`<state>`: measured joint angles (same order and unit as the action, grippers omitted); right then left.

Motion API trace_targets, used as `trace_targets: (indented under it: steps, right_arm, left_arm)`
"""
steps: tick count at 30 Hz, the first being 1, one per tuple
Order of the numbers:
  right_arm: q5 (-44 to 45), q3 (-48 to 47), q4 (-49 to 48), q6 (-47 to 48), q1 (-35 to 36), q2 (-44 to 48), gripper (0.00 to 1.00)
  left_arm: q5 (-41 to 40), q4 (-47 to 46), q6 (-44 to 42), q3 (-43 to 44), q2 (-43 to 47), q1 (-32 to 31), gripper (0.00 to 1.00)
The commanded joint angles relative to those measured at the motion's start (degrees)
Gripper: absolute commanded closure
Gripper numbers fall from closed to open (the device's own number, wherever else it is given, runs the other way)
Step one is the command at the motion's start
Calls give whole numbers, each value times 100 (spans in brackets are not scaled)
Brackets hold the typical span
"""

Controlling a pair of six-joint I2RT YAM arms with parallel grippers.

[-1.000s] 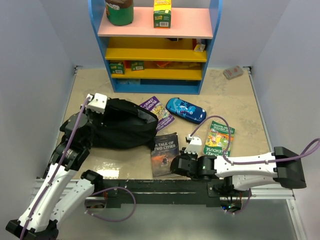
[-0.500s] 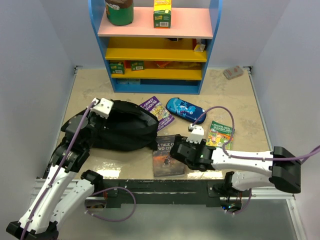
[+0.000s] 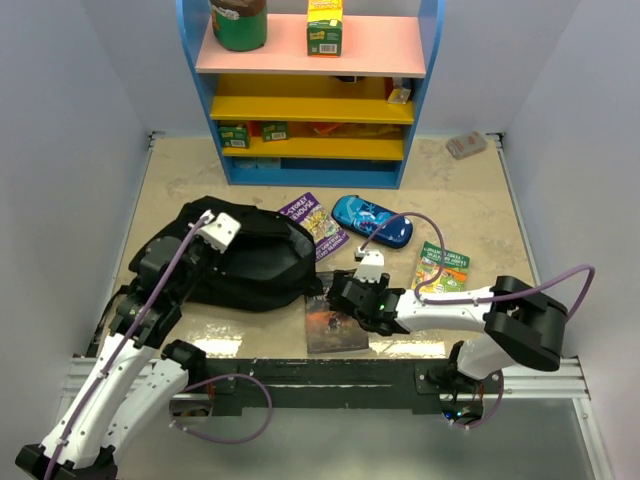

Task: Pack the student bag
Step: Pick up the book from the center of the board.

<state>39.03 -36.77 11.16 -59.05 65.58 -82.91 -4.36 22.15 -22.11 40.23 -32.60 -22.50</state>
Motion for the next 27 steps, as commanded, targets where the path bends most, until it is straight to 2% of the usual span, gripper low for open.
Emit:
trace_targets:
  steps: [1,3,5,8,9,11,12,15,21,24,27]
  right_arm:
    - [-457,135,-307,-72,-1,-365,20]
    - [-518,223,-456,-98,-2,-523,29]
    - [-641,276,-500,-142,7,-646,33]
    - [-800,372,-658,-177,7,-726,51]
    - [-817,390,-711,-186,16,-744,71]
    - [-835,399,-711,-195,16,-718,97]
    - [-835,399,-651,-195,16,-639,100]
    - [-765,399,-493,-160,7,-350,100]
    - [-493,329,165,-81,7,1354,100]
    - [-396,22,369,287,7,2330,100]
    - [-317,-575,632,639,16,2579,100]
  left_arm:
    - [225,-247,-197,-85,113,27,100]
    - [269,-212,-285,-190,105,27,100]
    - [217,-211,-373,-304,96,27,100]
    - [138,-168,-408,-445,61,27,100]
    - [129,-141,-382,-480,26,27,100]
    - [59,-53,-286,-568,-9,27,100]
    - [6,-53,-250,-603,-36,27,100]
    - [-240,-53,-75,-762,-10,27,100]
    - [-1145,-378,154,-1201,271,27,100]
    - [-1129,-361,215,-1316,342,27,100]
    - [-1032,-343,216,-1342,377,27,100]
